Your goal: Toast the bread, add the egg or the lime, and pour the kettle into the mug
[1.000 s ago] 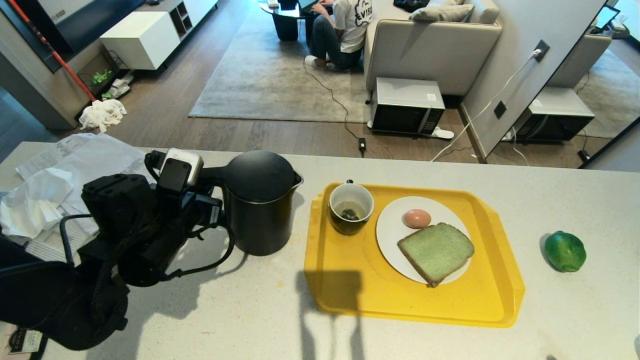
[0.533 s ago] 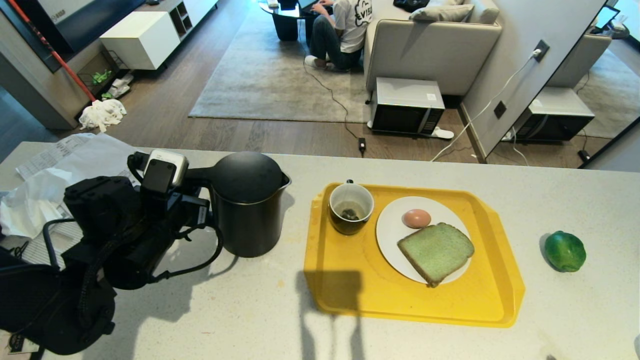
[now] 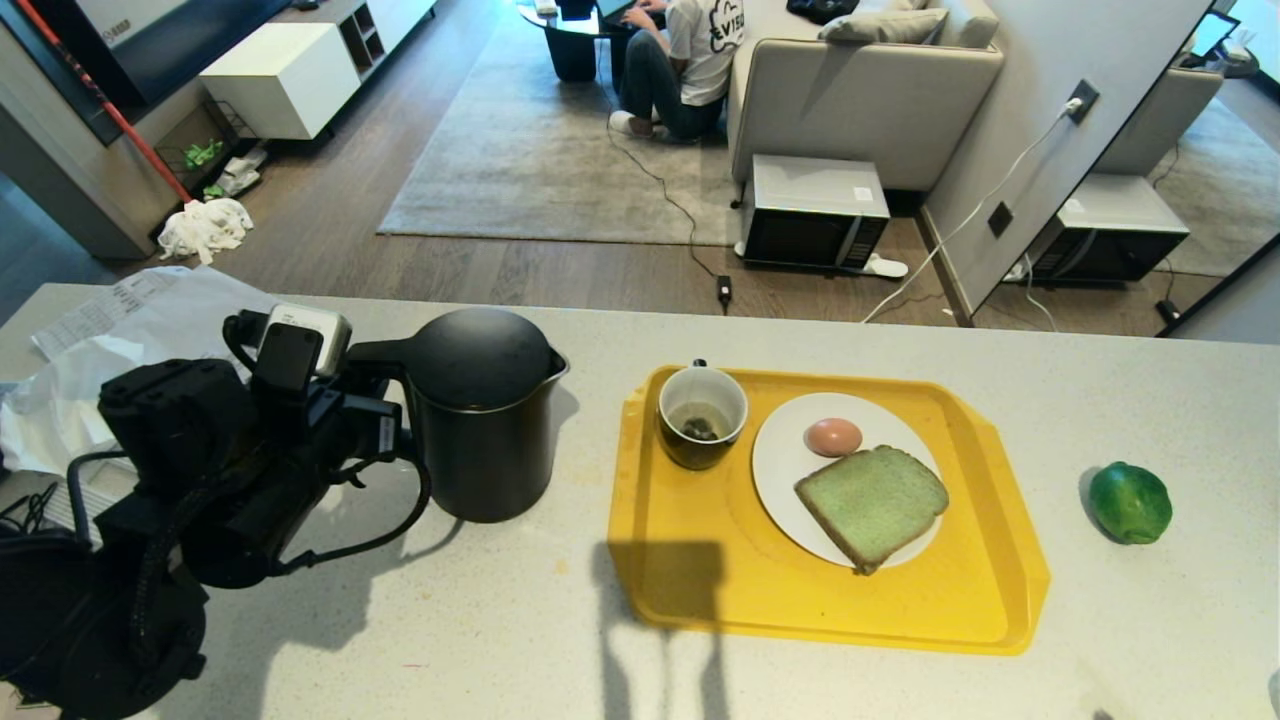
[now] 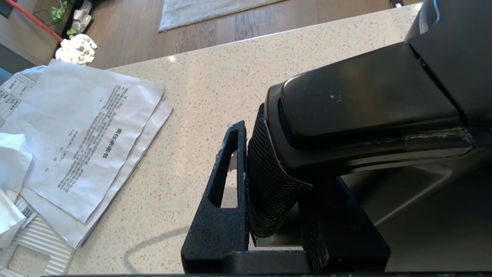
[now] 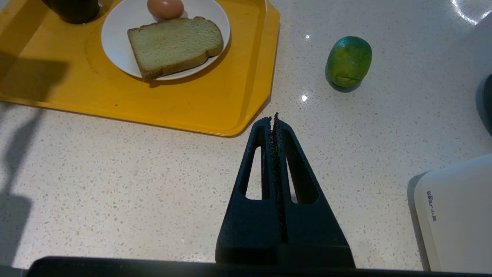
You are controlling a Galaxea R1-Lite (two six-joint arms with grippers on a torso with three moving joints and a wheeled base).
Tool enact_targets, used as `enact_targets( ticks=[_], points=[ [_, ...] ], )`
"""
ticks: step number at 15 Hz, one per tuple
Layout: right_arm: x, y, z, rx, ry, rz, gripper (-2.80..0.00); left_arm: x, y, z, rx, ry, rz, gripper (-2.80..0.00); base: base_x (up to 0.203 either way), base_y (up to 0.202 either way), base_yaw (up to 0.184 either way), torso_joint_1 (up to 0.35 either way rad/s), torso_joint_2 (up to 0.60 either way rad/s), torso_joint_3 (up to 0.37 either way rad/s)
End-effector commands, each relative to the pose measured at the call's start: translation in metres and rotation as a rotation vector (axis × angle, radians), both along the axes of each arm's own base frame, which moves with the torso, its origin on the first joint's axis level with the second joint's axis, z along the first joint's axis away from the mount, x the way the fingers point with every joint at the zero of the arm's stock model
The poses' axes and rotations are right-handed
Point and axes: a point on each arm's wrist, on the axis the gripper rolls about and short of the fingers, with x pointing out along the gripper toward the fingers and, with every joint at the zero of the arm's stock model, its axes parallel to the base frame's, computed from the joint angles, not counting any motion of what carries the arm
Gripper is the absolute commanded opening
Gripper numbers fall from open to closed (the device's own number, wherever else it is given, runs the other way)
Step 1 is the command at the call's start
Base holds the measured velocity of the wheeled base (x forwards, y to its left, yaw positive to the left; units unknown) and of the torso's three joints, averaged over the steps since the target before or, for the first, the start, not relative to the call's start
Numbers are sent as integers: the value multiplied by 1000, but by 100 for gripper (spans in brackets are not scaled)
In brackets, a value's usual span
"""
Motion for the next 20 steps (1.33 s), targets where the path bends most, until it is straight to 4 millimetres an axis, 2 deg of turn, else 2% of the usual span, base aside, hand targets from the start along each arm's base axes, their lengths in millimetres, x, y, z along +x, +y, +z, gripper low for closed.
enact_targets(
  ticks=[1,3,4,7,12,14,16,17,20],
  points=[
    [0,0,0,-1,1,0,-280,0,0,-2,3,3,2,-280,0,0,0,0,0,0],
    [0,0,0,-1,1,0,-280,-1,1,-3,9,9,4,-280,0,0,0,0,0,0],
    [0,0,0,-1,1,0,-280,-2,2,-3,9,10,5,0,0,0,0,0,0,0],
    [0,0,0,-1,1,0,-280,-8,3,-6,12,22,3,0,0,0,0,0,0,0],
    [0,0,0,-1,1,0,-280,-31,9,-25,17,32,-7,0,0,0,0,0,0,0],
    [0,0,0,-1,1,0,-280,-41,11,-25,18,-4,-9,0,0,0,0,0,0,0],
    [0,0,0,-1,1,0,-280,-50,12,-14,36,-54,-14,0,0,0,0,0,0,0],
    [0,0,0,-1,1,0,-280,-54,12,-8,39,-83,-17,-280,0,0,0,0,0,0],
    [0,0,0,-1,1,0,-280,-64,9,14,22,-174,-40,-280,0,0,0,0,0,0]
  ],
)
